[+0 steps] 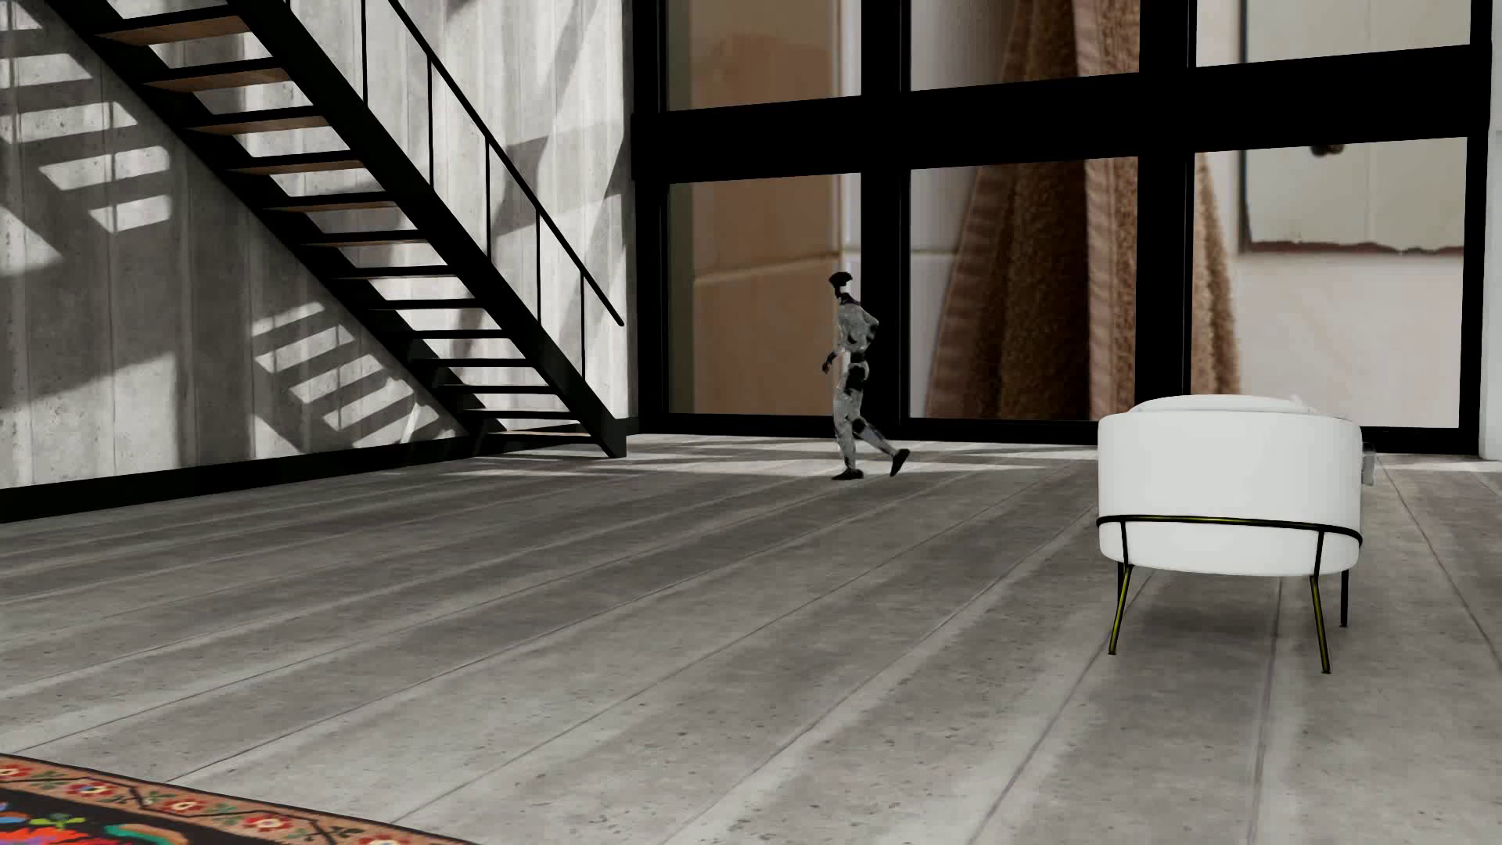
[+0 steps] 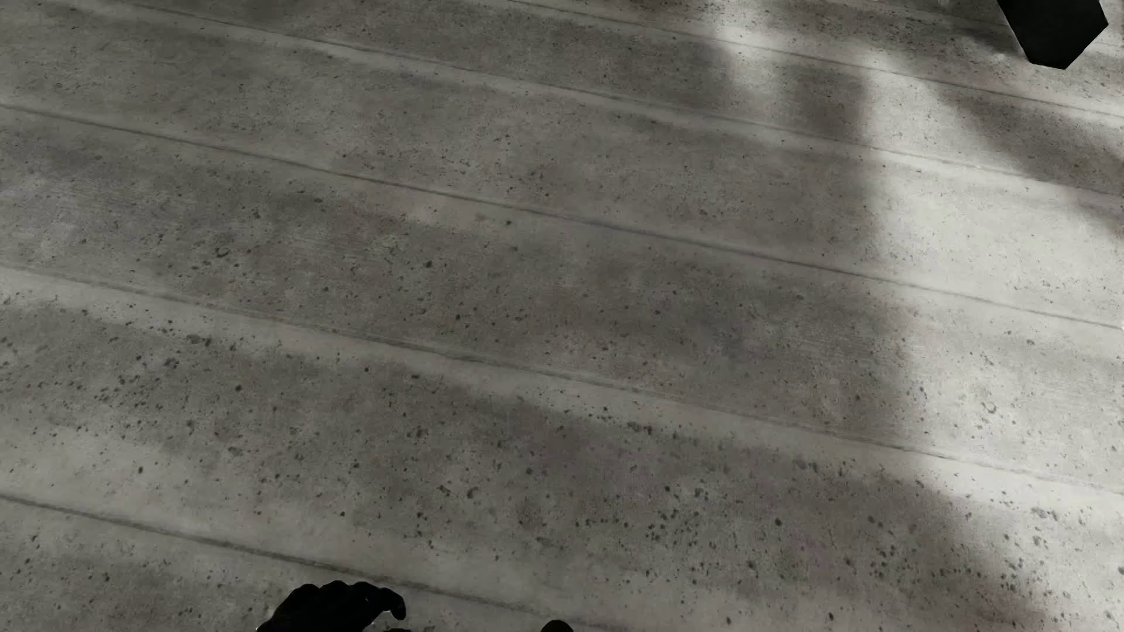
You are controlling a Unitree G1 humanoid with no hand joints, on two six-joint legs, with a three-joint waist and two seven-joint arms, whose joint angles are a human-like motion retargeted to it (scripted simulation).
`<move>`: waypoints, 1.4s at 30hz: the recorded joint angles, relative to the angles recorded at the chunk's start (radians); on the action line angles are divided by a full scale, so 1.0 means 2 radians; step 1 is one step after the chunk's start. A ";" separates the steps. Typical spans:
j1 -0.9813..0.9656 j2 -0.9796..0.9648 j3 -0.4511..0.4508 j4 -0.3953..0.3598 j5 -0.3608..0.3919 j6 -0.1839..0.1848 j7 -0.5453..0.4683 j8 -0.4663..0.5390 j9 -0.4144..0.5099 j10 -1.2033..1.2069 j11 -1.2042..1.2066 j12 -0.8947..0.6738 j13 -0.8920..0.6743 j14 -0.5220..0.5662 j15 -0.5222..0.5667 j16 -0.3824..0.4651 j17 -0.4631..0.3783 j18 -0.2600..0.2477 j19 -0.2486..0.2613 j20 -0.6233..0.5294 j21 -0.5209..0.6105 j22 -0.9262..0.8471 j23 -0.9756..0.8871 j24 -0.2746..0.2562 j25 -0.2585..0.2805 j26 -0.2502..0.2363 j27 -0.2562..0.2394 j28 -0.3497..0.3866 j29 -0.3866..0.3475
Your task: Approach the light yellow sofa
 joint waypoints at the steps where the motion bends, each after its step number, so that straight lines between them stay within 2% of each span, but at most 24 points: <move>1: -0.007 -0.035 -0.001 -0.009 0.033 -0.006 -0.039 0.060 0.008 0.053 0.093 -0.025 -0.008 -0.027 0.000 0.022 0.003 0.000 -0.028 0.000 -0.013 0.008 0.011 0.026 -0.035 0.014 0.035 -0.031 -0.027; 3: 0.013 -0.103 -0.007 -0.047 -0.024 -0.016 -0.112 0.092 0.022 0.086 0.207 -0.145 -0.021 -0.051 -0.046 0.032 0.067 0.000 -0.105 -0.028 -0.024 0.037 0.038 0.296 -0.069 -0.070 0.101 -0.094 -0.124; 4: 0.033 -0.134 -0.016 -0.077 -0.072 -0.022 -0.162 0.086 0.026 0.071 0.220 -0.197 -0.012 -0.047 -0.068 -0.032 0.105 0.000 -0.140 -0.046 -0.034 0.046 0.044 0.370 -0.026 -0.104 0.093 -0.104 -0.125; 5: 0.055 -0.163 -0.029 -0.101 -0.089 -0.027 -0.218 0.076 0.027 0.049 0.209 -0.222 0.001 -0.036 -0.086 -0.120 0.128 0.000 -0.163 -0.055 -0.037 0.054 0.044 0.343 0.024 -0.114 0.059 -0.091 -0.089; 7: 0.098 -0.209 -0.054 -0.122 -0.070 -0.029 -0.326 0.054 0.025 0.003 0.126 -0.248 0.022 -0.010 -0.093 -0.244 0.140 0.000 -0.145 -0.096 -0.032 0.085 0.028 0.146 0.056 -0.118 -0.015 -0.075 0.011; 9: 0.125 -0.216 -0.071 -0.114 -0.026 -0.022 -0.407 0.052 0.021 -0.012 -0.054 -0.253 0.023 0.003 -0.108 -0.275 0.144 -0.005 -0.101 -0.158 -0.039 0.090 -0.003 -0.015 0.046 -0.123 -0.048 -0.067 0.084; 11: 0.135 -0.160 -0.077 -0.101 0.009 -0.008 -0.463 0.080 0.020 0.035 -0.267 -0.235 -0.003 0.005 -0.124 -0.246 0.144 -0.010 -0.067 -0.187 -0.055 0.069 -0.010 -0.085 0.020 -0.115 -0.046 -0.075 0.098; 13: 0.091 -0.128 -0.072 -0.105 0.018 0.008 -0.476 0.065 0.029 0.223 -0.252 -0.198 -0.038 0.057 -0.107 -0.195 0.140 -0.016 -0.040 -0.157 -0.056 0.065 0.022 -0.107 -0.047 -0.085 -0.013 -0.082 0.045; 14: 0.037 -0.120 -0.067 -0.105 0.007 0.018 -0.455 0.029 0.037 0.360 -0.201 -0.177 -0.061 0.126 -0.145 -0.174 0.133 -0.088 -0.040 -0.119 -0.036 0.078 0.053 -0.093 -0.114 -0.053 0.016 -0.075 0.029; 15: -0.022 -0.101 -0.062 -0.078 -0.004 0.027 -0.411 0.000 0.044 0.474 -0.166 -0.164 -0.093 0.193 -0.181 -0.156 0.124 -0.180 -0.046 -0.079 -0.004 0.095 0.086 0.018 -0.188 -0.006 0.029 -0.068 0.033; 16: -0.075 -0.074 -0.054 -0.037 -0.010 0.032 -0.374 -0.022 0.050 0.538 -0.153 -0.151 -0.125 0.184 -0.206 -0.146 0.126 -0.173 -0.049 -0.049 0.018 0.124 0.107 0.245 -0.248 0.046 0.016 -0.091 0.042; 17: -0.119 -0.038 -0.044 -0.001 -0.013 0.034 -0.342 -0.043 0.052 0.562 -0.166 -0.136 -0.150 0.154 -0.219 -0.171 0.145 -0.146 -0.052 -0.008 0.018 0.168 0.104 0.476 -0.265 0.063 0.008 -0.134 0.040; 18: -0.155 0.003 -0.033 0.024 -0.013 0.034 -0.317 -0.064 0.052 0.552 -0.194 -0.125 -0.166 0.147 -0.224 -0.171 0.181 -0.146 -0.053 0.035 0.009 0.224 0.081 0.522 -0.242 0.112 0.007 -0.137 0.018; 19: -0.184 0.044 -0.024 0.035 -0.013 0.031 -0.297 -0.085 0.049 0.510 -0.233 -0.105 -0.167 0.150 -0.221 -0.262 0.194 -0.134 -0.053 0.121 -0.007 0.229 0.047 0.535 -0.188 0.144 -0.017 -0.122 -0.019; 20: -0.208 0.077 -0.015 0.037 -0.014 0.026 -0.284 -0.103 0.045 0.447 -0.267 -0.106 -0.174 0.148 -0.217 -0.344 0.199 -0.133 -0.051 0.214 -0.010 0.215 0.007 0.461 -0.116 0.156 -0.031 -0.115 -0.041; 22: -0.230 0.119 0.004 0.041 -0.018 0.014 -0.251 -0.131 0.037 0.260 -0.308 -0.107 -0.199 0.144 -0.213 -0.378 0.176 -0.133 -0.046 0.349 0.030 0.204 -0.066 0.223 -0.001 0.141 -0.049 -0.136 -0.068; 23: -0.223 0.138 0.012 0.034 -0.020 0.009 -0.244 -0.142 0.033 0.134 -0.324 -0.104 -0.217 0.159 -0.216 -0.359 0.155 -0.143 -0.041 0.371 0.053 0.222 -0.100 0.159 0.032 0.129 -0.053 -0.146 -0.073; 25: -0.192 0.186 0.024 0.019 -0.020 0.000 -0.232 -0.162 0.029 -0.073 -0.366 -0.091 -0.244 0.192 -0.218 -0.307 0.117 -0.123 -0.029 0.375 0.084 0.285 -0.155 0.103 0.053 0.093 -0.050 -0.126 -0.077; 28: -0.216 0.227 0.034 -0.001 -0.048 -0.020 -0.222 -0.170 0.036 0.050 -0.318 -0.112 -0.233 0.210 -0.166 -0.262 0.117 -0.066 -0.024 0.346 0.067 0.431 -0.157 0.145 0.060 0.114 -0.006 -0.077 -0.094; 31: -0.173 0.146 0.024 -0.016 -0.119 -0.048 -0.205 -0.127 0.042 0.115 -0.080 -0.145 -0.227 0.120 0.002 -0.300 0.158 -0.063 -0.106 0.318 0.053 0.550 0.007 0.200 0.080 0.169 0.081 -0.094 -0.088; 33: -0.101 0.027 0.008 -0.045 -0.103 -0.060 -0.216 -0.042 0.044 0.084 0.085 -0.182 -0.213 0.087 -0.034 -0.322 0.173 -0.069 -0.118 0.253 0.051 0.570 0.134 0.246 0.066 0.120 0.121 -0.101 -0.075; 36: 0.015 -0.121 -0.014 -0.066 -0.090 -0.053 -0.253 -0.027 0.037 0.007 0.138 -0.259 -0.137 0.063 -0.045 -0.361 0.192 -0.076 -0.109 0.185 0.017 0.549 0.224 0.253 0.061 0.060 0.122 -0.020 -0.089; 39: 0.108 -0.200 -0.044 -0.074 -0.101 -0.045 -0.285 -0.074 0.029 -0.030 -0.028 -0.327 -0.059 0.028 -0.045 -0.383 0.201 -0.083 -0.120 0.097 -0.050 0.478 0.230 0.196 0.093 0.015 0.092 0.031 -0.106; 42: 0.198 -0.186 -0.064 -0.069 -0.036 -0.043 -0.308 -0.083 0.024 -0.056 -0.384 -0.391 -0.011 0.004 -0.029 -0.341 0.220 -0.097 -0.097 0.000 -0.093 0.396 0.224 0.163 0.089 -0.025 0.077 0.033 -0.097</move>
